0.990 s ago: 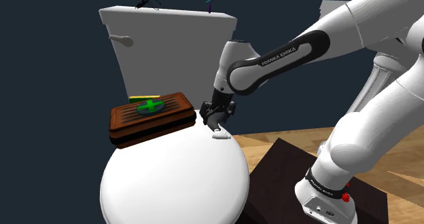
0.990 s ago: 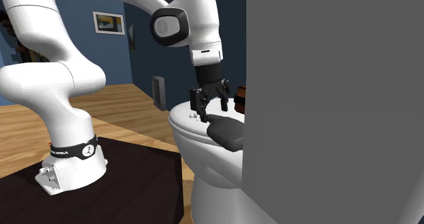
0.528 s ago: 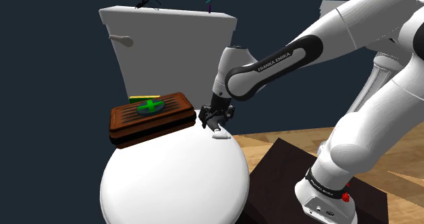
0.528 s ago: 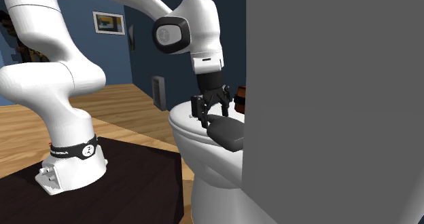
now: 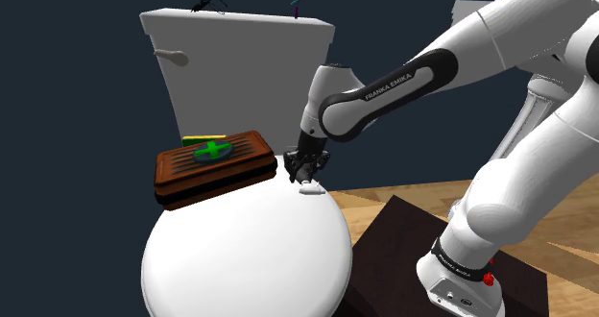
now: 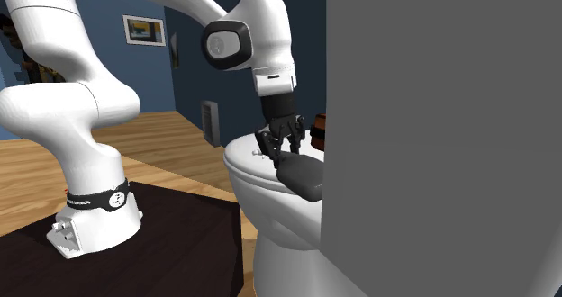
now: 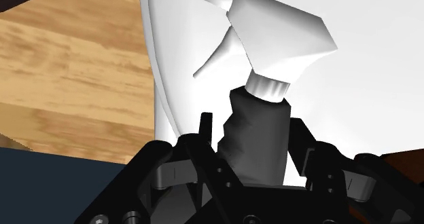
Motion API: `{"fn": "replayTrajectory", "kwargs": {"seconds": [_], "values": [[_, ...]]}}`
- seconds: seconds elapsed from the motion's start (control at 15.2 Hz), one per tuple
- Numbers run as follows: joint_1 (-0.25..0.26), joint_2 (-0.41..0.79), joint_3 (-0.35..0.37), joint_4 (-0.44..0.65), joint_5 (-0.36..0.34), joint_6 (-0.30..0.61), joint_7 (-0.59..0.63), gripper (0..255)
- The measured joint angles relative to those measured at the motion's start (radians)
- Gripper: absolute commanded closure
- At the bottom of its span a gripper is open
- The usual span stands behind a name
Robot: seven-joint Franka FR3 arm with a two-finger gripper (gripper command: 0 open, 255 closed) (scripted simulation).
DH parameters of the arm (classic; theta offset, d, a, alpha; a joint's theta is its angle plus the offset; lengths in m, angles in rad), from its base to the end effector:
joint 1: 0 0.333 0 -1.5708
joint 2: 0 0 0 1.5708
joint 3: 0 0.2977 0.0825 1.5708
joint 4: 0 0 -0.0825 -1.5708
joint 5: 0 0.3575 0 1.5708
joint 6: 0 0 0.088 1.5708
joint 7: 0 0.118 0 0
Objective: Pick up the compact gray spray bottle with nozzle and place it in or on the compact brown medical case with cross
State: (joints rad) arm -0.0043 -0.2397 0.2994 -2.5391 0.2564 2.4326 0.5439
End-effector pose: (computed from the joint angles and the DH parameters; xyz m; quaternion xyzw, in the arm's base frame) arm 0.4155 0.1270 0.3556 -0.9728 0.2159 -0.0367 0.0756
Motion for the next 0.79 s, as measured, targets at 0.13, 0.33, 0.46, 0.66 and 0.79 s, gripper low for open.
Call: {"fn": "replayTrajectory", "kwargs": {"seconds": [0.13,0.33,0.46,0.66,0.79], "values": [[0.0,-0.001,0.0,-0.001,0.0,0.001,-0.001,255],[0.0,0.0,0.0,0.0,0.0,-0.002,-0.001,255],[-0.001,-0.006,-0.002,0.006,-0.002,-0.02,0.001,255],[-0.001,-0.031,-0.005,0.021,-0.003,-0.061,0.004,255],[-0.003,-0.045,-0.009,0.037,-0.005,-0.09,0.006,255]]}}
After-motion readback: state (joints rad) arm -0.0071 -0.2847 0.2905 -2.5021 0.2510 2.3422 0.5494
